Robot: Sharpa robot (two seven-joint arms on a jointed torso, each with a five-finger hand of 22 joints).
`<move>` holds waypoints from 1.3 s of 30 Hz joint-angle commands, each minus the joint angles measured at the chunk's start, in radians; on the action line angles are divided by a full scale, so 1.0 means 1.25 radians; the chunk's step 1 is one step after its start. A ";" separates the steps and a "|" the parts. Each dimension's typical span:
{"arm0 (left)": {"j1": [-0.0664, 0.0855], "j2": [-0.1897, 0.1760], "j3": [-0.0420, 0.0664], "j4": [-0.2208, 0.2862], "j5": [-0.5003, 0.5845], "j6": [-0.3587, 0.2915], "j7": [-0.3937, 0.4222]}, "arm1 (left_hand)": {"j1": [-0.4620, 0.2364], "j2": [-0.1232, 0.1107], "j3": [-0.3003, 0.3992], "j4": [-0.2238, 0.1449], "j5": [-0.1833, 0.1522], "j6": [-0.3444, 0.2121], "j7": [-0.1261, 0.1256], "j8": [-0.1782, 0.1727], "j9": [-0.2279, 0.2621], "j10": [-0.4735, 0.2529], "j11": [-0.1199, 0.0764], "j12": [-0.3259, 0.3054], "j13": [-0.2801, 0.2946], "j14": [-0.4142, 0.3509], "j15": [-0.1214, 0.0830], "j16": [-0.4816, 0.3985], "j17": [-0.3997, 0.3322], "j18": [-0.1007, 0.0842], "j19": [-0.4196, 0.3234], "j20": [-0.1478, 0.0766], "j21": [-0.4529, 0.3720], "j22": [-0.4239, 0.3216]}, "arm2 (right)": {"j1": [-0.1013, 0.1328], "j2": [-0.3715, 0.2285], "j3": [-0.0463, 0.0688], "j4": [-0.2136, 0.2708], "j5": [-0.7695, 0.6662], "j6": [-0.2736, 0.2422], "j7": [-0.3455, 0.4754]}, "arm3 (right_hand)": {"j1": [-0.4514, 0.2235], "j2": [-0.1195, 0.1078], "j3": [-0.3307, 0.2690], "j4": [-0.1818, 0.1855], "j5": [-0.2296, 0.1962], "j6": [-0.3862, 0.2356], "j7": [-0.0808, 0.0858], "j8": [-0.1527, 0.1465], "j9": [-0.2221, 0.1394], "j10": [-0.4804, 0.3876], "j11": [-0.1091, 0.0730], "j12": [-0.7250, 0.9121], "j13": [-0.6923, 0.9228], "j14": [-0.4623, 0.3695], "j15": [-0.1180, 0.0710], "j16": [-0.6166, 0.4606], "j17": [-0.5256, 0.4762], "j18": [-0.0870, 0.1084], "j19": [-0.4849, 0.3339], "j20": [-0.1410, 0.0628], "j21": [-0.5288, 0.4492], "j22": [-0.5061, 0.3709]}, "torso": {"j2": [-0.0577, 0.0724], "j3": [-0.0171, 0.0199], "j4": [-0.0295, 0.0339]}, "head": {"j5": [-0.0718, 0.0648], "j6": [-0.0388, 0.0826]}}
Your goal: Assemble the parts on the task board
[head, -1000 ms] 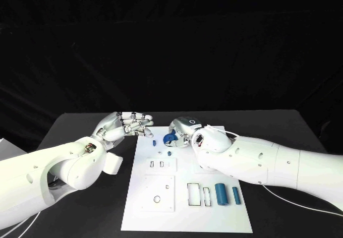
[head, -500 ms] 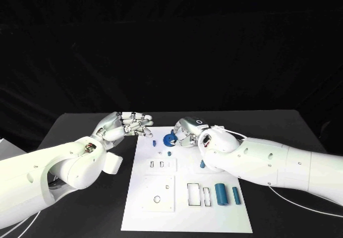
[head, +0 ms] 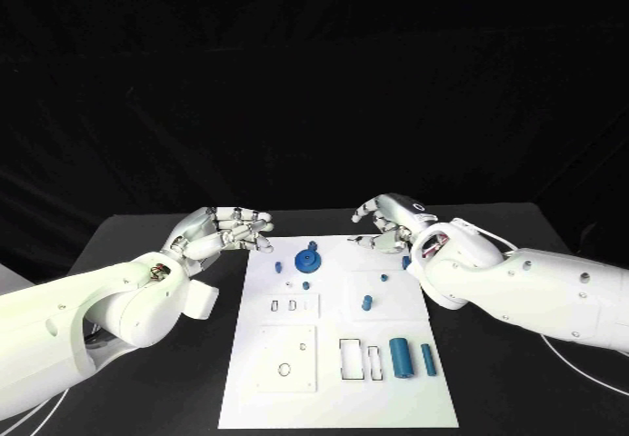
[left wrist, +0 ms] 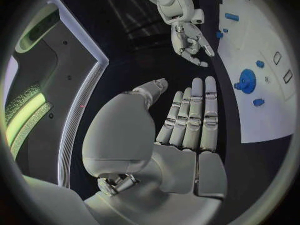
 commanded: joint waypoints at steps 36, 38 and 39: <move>0.001 0.003 0.000 -0.003 -0.001 0.019 0.006 | 0.009 -0.001 0.004 0.002 -0.003 0.000 0.007 0.000 0.001 0.006 0.000 -0.005 0.000 -0.006 0.000 0.005 0.002 0.006 -0.009 0.000 0.005 0.002 | -0.031 -0.149 -0.002 -0.037 0.122 0.197 0.145 | 0.092 -0.023 0.033 -0.025 0.004 0.005 -0.003 -0.015 -0.002 0.071 0.005 -0.009 0.200 0.085 -0.001 0.003 0.210 -0.005 0.082 0.001 0.004 0.210 | -0.004 0.0024 -0.0082 | -0.009 -0.010; 0.001 0.002 0.000 -0.003 -0.001 0.018 0.006 | 0.009 -0.001 0.004 0.002 -0.003 0.000 0.007 0.000 0.001 0.006 0.000 -0.005 0.000 -0.006 0.000 0.005 0.002 0.006 -0.009 0.000 0.005 0.002 | -0.034 -0.144 -0.002 -0.041 0.120 0.193 0.142 | 0.092 -0.022 0.034 -0.024 0.005 0.006 -0.003 -0.015 -0.002 0.071 0.004 -0.009 0.200 0.085 -0.001 0.003 0.210 -0.005 0.082 0.001 0.004 0.210 | -0.004 0.0022 -0.0089 | -0.007 -0.011; 0.001 0.002 0.000 -0.003 -0.002 0.018 0.006 | 0.009 -0.001 0.004 0.002 -0.003 0.000 0.007 0.000 0.001 0.006 0.000 -0.005 0.000 -0.006 0.000 0.005 0.002 0.006 -0.009 0.000 0.005 0.002 | -0.035 -0.141 -0.002 -0.043 0.120 0.192 0.140 | 0.092 -0.022 0.034 -0.024 0.005 0.006 -0.003 -0.015 -0.002 0.071 0.004 -0.009 0.200 0.085 -0.001 0.003 0.210 -0.005 0.082 0.001 0.004 0.210 | -0.003 0.0023 -0.0088 | -0.006 -0.011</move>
